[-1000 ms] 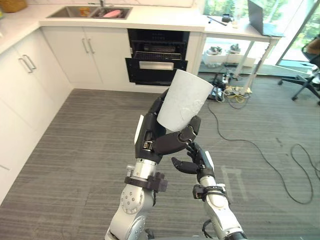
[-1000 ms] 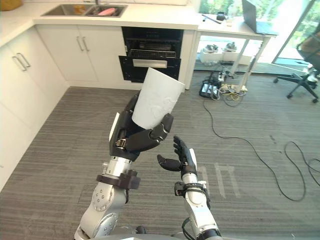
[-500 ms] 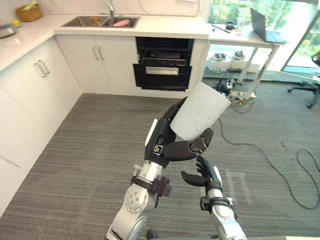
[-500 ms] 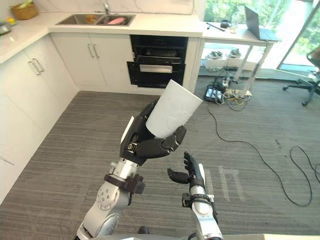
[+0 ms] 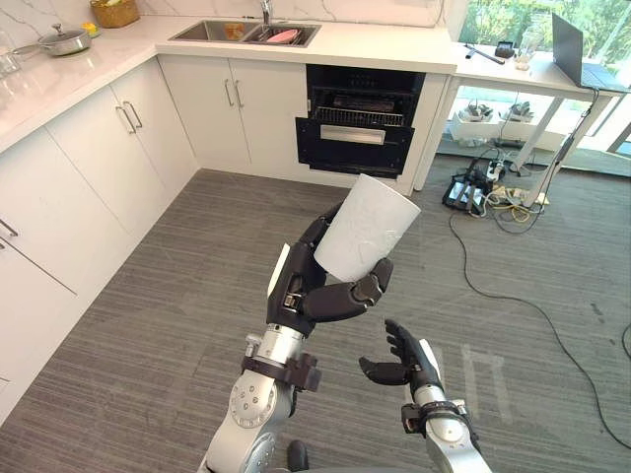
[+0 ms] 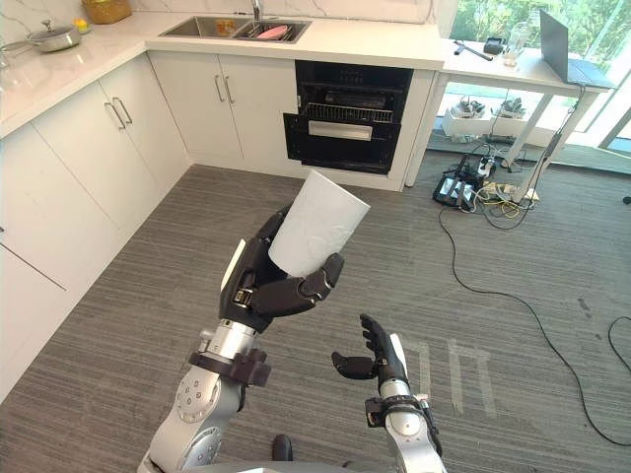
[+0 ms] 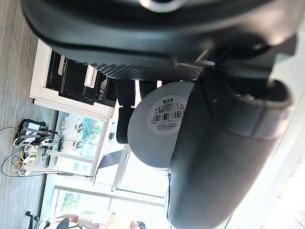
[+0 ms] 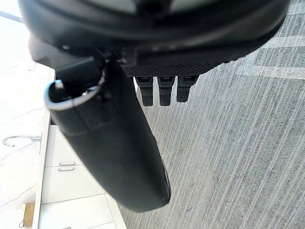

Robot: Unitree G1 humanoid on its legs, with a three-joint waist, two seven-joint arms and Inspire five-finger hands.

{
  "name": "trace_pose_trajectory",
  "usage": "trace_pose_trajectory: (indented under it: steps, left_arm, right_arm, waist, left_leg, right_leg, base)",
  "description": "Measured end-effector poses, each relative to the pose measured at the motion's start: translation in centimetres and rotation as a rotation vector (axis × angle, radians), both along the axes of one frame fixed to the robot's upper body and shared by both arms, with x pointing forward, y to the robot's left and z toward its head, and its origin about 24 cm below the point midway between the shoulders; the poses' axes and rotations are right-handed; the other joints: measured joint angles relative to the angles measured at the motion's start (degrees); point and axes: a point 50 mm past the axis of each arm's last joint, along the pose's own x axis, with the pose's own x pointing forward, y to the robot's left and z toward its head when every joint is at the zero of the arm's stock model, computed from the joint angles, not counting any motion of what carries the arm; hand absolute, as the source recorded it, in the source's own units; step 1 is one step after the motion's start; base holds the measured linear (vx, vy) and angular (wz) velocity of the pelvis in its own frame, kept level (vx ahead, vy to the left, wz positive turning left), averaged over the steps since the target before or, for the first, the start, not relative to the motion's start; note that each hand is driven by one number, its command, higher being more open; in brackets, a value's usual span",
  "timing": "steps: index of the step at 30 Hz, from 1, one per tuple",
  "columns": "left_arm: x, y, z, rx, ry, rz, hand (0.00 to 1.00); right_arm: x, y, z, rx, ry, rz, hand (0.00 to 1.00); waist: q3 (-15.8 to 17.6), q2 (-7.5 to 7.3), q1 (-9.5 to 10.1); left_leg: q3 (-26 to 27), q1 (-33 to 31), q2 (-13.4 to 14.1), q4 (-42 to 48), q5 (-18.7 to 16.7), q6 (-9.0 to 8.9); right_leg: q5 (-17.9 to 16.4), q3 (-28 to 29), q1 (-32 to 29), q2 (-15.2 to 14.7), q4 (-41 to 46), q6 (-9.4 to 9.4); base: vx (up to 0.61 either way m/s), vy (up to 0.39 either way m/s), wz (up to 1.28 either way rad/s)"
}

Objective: Walk over to the sink, pick up the cup, carry it to the dishwasher, place the cup inside the dishwasher, then close the dishwasher door

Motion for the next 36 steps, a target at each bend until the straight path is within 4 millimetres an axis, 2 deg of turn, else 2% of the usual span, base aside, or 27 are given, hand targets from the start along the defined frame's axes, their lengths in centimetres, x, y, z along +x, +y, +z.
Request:
trace_pose_trajectory:
  steps: [7,12,14,17,20,21,22,25,26,28,31,32,33,34,35,36]
  left_arm:
    - [0.2,0.0,-0.3,-0.007,0.017,0.013,0.3]
    - [0.9,0.2,-3.8,0.025,0.17,0.074,0.3]
    - [0.9,0.3,-4.4,0.036,0.203,0.082,0.3]
    - [0.8,0.3,-4.6,0.04,0.22,0.083,0.3]
    - [1.0,0.5,-4.2,0.017,0.207,0.107,0.3]
    - [1.2,0.9,-4.1,0.01,0.205,0.129,0.3]
    - [1.3,1.5,-3.9,0.005,0.195,0.156,0.3]
    - [1.4,1.8,-3.5,-0.004,0.18,0.177,0.3]
    - [1.3,1.9,-3.4,-0.007,0.177,0.185,0.3]
    - [1.1,2.5,-3.3,-0.012,0.174,0.212,0.3]
    - [0.8,2.7,-2.8,-0.023,0.153,0.216,0.3]
    - [0.7,2.4,-2.4,-0.03,0.14,0.202,0.3]
    - [0.6,2.2,-1.9,-0.041,0.116,0.193,0.3]
    - [0.5,2.0,-1.7,-0.049,0.111,0.187,0.3]
    - [0.5,1.9,-1.4,-0.054,0.101,0.184,0.3]
    - [0.4,1.8,-1.3,-0.046,0.091,0.171,0.3]
  right_arm:
    - [-0.5,-0.1,-0.4,-0.005,0.019,-0.012,0.9]
    - [-1.6,0.6,-1.1,-0.001,0.062,-0.001,0.9]
    - [-1.5,0.7,-1.1,0.002,0.06,-0.012,0.9]
    - [-1.3,0.6,-1.3,-0.013,0.063,-0.03,0.9]
    - [-0.5,0.7,-0.9,-0.025,0.037,-0.034,0.9]
    - [0.1,0.7,-0.6,-0.032,0.018,-0.032,0.9]
    - [1.0,0.8,-0.1,-0.041,-0.01,-0.032,0.9]
    - [2.0,0.7,0.5,-0.052,-0.043,-0.03,0.9]
    - [2.4,0.8,0.8,-0.062,-0.056,-0.022,0.9]
    - [3.3,1.1,1.3,-0.063,-0.084,-0.008,0.9]
    - [4.1,1.9,1.9,-0.043,-0.111,0.0,0.9]
    - [4.1,1.9,1.8,-0.043,-0.11,0.002,0.9]
    - [4.3,1.7,2.0,-0.055,-0.116,0.011,0.9]
    - [4.4,1.7,2.1,-0.065,-0.12,0.019,0.9]
    - [4.4,1.8,2.1,-0.063,-0.119,0.021,0.9]
    - [4.2,1.9,1.8,-0.061,-0.103,0.018,0.9]
  waist:
    - [-0.2,0.36,-0.22]
    - [-0.2,0.55,0.01]
    - [-0.1,0.68,0.03]
    - [0.0,0.92,0.65]
    - [0.1,0.98,1.41]
    - [0.1,1.01,1.73]
    - [0.3,1.14,1.85]
    - [0.7,1.62,1.89]
    - [0.8,1.65,3.01]
    - [0.8,1.65,3.4]
    - [1.3,0.85,3.43]
    - [1.4,0.61,3.46]
    - [1.4,0.52,3.07]
    - [1.5,0.3,3.07]
    - [1.5,0.37,2.83]
    - [2.1,0.26,2.19]
  left_leg:
    - [0.1,-1.1,0.3,0.3,0.1,-0.3]
    - [-0.6,-2.1,0.7,0.4,0.2,-0.83]
    - [-1.4,-2.7,0.7,0.6,0.3,-1.01]
    - [-3.2,-3.1,0.4,1.1,0.4,-1.16]
    - [-6.0,-4.9,-0.2,3.7,-0.2,-2.12]
    - [-6.4,-5.7,-0.3,4.9,-0.5,-2.57]
    - [-5.1,-7.2,0.0,6.8,-2.1,-3.77]
    - [1.4,-9.3,2.4,10.9,-3.6,-3.13]
    - [1.8,-9.3,2.3,11.6,-4.1,-2.28]
    - [2.7,-9.6,1.9,13.1,-5.6,-0.89]
    - [5.0,-11.7,1.3,21.7,-11.5,0.59]
    - [5.3,-11.9,0.7,25.1,-14.8,1.42]
    - [5.8,-11.3,-0.7,26.5,-17.4,2.04]
    - [5.9,-11.3,-1.1,26.8,-18.0,2.57]
    - [5.7,-10.8,-1.4,26.7,-18.7,3.32]
    - [4.6,-8.9,-1.6,26.4,-19.5,4.05]
  right_leg:
    - [0.5,-0.3,-0.7,0.2,-1.2,-0.24]
    - [0.6,-2.4,-0.7,0.5,-2.3,-0.46]
    - [0.4,-3.1,-1.1,0.5,-1.9,-0.74]
    - [-0.9,-5.2,-1.0,0.3,-0.5,-1.16]
    - [-2.1,-8.7,-1.0,-0.1,0.9,-1.46]
    - [-2.6,-10.2,-0.9,-0.3,1.5,-1.69]
    - [-2.9,-11.7,-0.8,-0.5,1.7,-1.89]
    - [-3.4,-14.2,0.0,-0.5,1.8,-1.74]
    - [-4.1,-14.1,-0.1,-0.9,2.5,-1.41]
    - [-6.1,-13.6,-0.9,-1.7,4.1,-0.78]
    - [-11.2,-13.2,-2.1,-4.5,9.9,0.34]
    - [-13.7,-13.1,-1.9,-6.0,13.1,1.43]
    - [-14.7,-13.1,-3.4,-8.1,20.1,2.58]
    - [-14.6,-13.1,-5.7,-9.1,25.0,2.58]
    - [-12.6,-12.4,-9.6,-10.2,33.2,2.02]
    - [-9.1,-10.0,-14.0,-10.5,42.8,0.53]
  base:
    - [0.0,-0.001,0.0]
    - [0.01,-0.044,0.1]
    - [0.03,-0.049,0.23]
    - [0.04,-0.051,0.34]
    - [0.02,-0.057,0.6]
    - [-0.04,-0.046,0.68]
    - [-0.05,-0.042,0.68]
    - [-0.05,-0.031,0.47]
    - [-0.03,0.013,0.16]
    - [-0.01,0.055,-0.08]
    - [0.09,0.12,-0.04]
    - [0.21,0.161,-0.03]
    - [0.24,0.154,-0.06]
    - [0.28,0.166,-0.06]
    - [0.32,0.179,0.11]
    - [0.33,0.178,0.32]
